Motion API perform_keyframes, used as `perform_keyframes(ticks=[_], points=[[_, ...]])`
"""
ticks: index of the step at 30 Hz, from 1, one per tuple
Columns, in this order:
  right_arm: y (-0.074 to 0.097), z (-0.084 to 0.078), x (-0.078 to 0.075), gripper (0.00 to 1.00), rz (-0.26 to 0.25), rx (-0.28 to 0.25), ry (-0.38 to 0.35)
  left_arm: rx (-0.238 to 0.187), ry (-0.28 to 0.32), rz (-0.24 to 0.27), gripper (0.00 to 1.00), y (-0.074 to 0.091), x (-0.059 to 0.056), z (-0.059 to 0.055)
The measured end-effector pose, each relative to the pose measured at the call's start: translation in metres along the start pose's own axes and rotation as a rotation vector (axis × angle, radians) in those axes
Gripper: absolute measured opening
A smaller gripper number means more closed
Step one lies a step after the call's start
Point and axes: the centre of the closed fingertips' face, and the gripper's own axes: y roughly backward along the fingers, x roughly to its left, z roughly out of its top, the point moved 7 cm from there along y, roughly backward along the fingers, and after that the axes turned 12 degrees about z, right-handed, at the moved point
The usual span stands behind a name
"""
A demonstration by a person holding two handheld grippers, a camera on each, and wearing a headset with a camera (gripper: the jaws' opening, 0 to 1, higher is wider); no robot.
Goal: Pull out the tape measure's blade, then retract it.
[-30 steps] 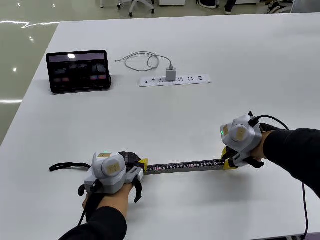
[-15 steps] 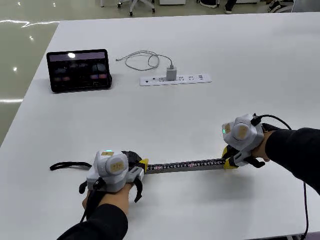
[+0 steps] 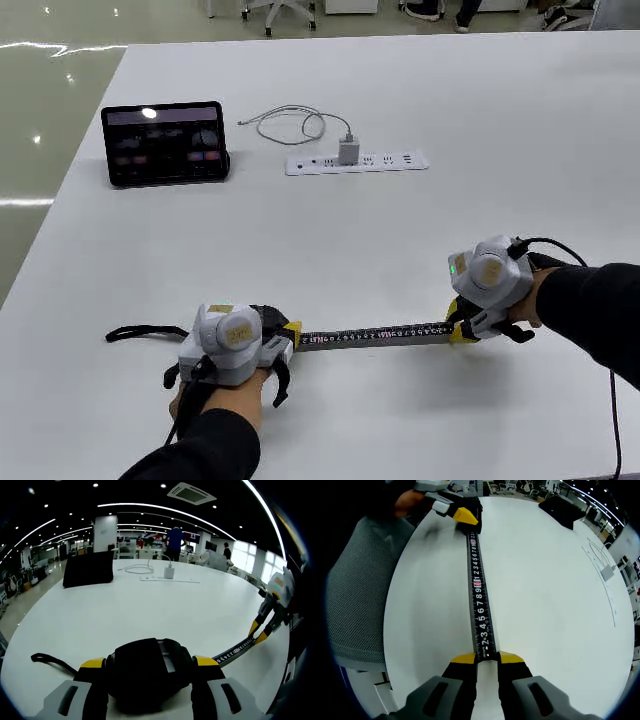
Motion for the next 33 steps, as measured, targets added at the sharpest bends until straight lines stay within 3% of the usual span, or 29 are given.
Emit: perform_keyframes(ticks=[14,33], points=[[-0.002,0.004,0.0,0.11,-0.009,-0.003,-0.042,0.005,0.0,-0.006,0.63,0.0,0.001,0.0],[-0.006,0.011,0.0,0.11,-0.002,0.001,-0.024,0.007,0.003,-0.013,0.63,-0.001,0.001,0.0]])
